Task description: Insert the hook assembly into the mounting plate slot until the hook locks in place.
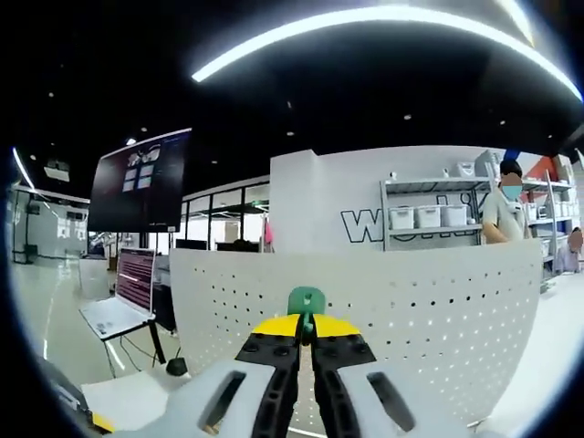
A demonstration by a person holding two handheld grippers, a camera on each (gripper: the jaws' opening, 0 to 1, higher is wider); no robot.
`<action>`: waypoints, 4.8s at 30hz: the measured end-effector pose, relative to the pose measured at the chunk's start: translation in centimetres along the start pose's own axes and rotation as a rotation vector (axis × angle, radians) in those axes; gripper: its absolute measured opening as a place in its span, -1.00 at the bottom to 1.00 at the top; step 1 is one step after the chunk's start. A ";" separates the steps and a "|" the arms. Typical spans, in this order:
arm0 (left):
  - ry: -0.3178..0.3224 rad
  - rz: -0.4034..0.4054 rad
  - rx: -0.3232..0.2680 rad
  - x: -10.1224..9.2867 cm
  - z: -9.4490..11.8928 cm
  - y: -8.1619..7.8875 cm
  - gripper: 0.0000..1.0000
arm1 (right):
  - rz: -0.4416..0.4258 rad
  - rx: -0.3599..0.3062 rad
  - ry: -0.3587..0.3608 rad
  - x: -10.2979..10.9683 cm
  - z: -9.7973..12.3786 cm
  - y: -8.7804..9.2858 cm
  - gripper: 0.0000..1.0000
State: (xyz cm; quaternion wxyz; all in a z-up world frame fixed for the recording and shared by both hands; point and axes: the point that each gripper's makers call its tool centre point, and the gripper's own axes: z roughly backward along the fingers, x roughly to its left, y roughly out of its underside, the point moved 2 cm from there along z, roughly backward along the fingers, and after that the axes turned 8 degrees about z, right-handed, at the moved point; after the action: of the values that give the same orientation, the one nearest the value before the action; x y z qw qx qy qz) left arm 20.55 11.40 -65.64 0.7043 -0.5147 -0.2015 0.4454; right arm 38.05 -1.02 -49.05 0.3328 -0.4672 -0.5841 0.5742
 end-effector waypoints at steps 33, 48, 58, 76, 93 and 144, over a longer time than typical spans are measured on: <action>0.028 0.035 0.017 0.4 -0.8 1.1 0.06 | 0.047 0.056 0.106 -1.8 -7.0 2.0 -0.97; 0.040 0.043 0.016 0.3 -0.9 1.2 0.06 | 0.042 0.081 0.131 -2.3 -8.6 2.7 -0.97; 0.046 0.046 0.017 0.2 -0.9 1.2 0.06 | 0.051 0.086 0.147 -2.5 -9.1 2.6 -0.97; 0.047 0.053 0.012 0.3 -1.0 1.2 0.05 | 0.086 0.106 0.170 -2.4 -9.4 2.9 -0.95; 0.046 0.055 0.006 0.4 -1.0 1.2 0.05 | 0.064 0.136 0.155 -2.1 -9.2 4.1 -0.81; 0.030 0.009 0.021 -0.2 -0.4 1.5 0.04 | 0.044 0.378 -0.067 1.7 2.9 13.0 0.03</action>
State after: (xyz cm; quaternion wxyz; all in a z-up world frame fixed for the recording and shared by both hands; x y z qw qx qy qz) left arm 20.12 11.08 -67.13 0.7105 -0.5147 -0.1838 0.4432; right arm 36.91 -1.76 -62.38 0.3825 -0.3898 -0.4661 0.6961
